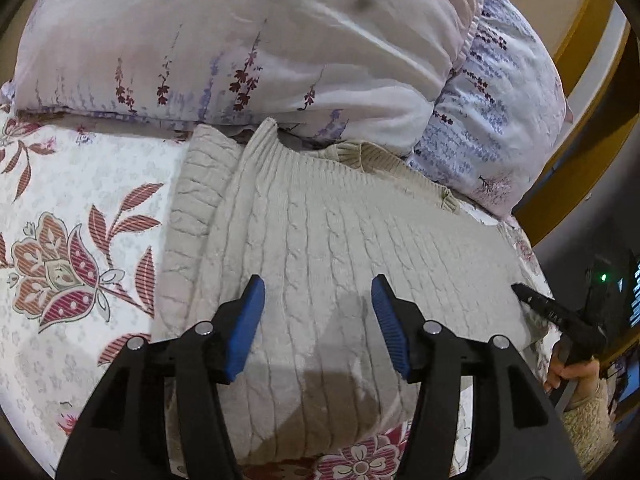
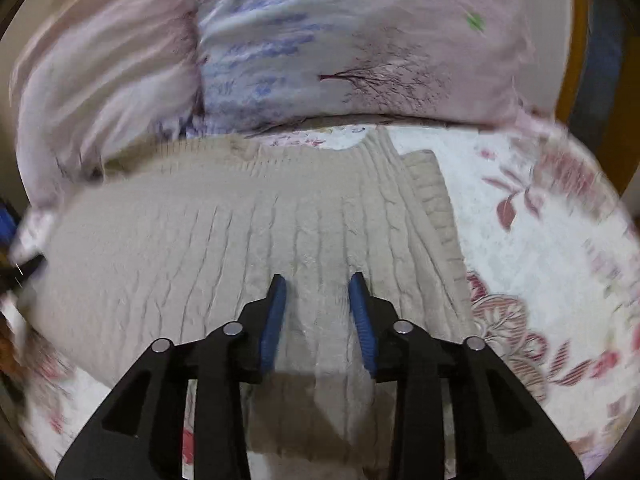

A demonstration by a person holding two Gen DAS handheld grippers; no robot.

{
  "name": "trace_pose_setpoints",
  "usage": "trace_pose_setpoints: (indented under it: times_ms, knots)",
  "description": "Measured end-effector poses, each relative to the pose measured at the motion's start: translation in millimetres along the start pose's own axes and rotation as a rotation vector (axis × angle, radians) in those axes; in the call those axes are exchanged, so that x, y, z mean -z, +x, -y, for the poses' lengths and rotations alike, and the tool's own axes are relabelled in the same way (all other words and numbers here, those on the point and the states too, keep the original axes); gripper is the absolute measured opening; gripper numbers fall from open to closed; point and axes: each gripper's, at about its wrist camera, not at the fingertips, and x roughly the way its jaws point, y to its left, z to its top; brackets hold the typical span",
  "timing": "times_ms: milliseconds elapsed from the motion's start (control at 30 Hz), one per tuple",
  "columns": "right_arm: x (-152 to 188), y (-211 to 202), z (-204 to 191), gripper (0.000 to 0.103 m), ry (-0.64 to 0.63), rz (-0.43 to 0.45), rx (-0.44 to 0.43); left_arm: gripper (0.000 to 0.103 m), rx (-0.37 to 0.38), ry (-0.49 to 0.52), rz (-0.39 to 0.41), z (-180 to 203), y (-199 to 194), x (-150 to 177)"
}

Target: Fold small clothes

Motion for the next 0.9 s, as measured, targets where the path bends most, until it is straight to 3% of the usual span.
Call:
trace_pose_setpoints:
  times_ms: [67,167,300,533,667,767,833,900]
  knots:
    - [-4,-2,-1,0.035,0.016,-0.022,0.004,0.059,0.01,-0.006,-0.002,1,0,-1]
    - [-9,-8,-11,0.044,0.007,-0.016,0.029,0.061,0.067,-0.074,0.011,-8,-9,-8]
    - [-15,-17,-41,0.055,-0.029,0.033,-0.046,0.071,0.084,-0.197,0.081,-34,-28,-20]
    - [-24,4,-108,0.056,-0.139,0.024,-0.132,0.072,0.085,-0.405,0.046,-80,-20,-29]
    - [-23,13,-136,0.056,-0.221,0.051,-0.095,0.072,0.107,-0.472,0.029,-91,-12,-28]
    - [-12,37,-146,0.057,-0.286,-0.016,-0.016,0.072,0.113,-0.472,0.032,-90,-9,-28]
    - [-4,35,-149,0.058,-0.325,0.036,0.01,0.072,0.112,-0.465,0.03,-88,-7,-28]
    - [-4,33,-149,0.058,-0.324,0.033,0.016,0.072,0.112,-0.458,0.029,-85,-5,-29]
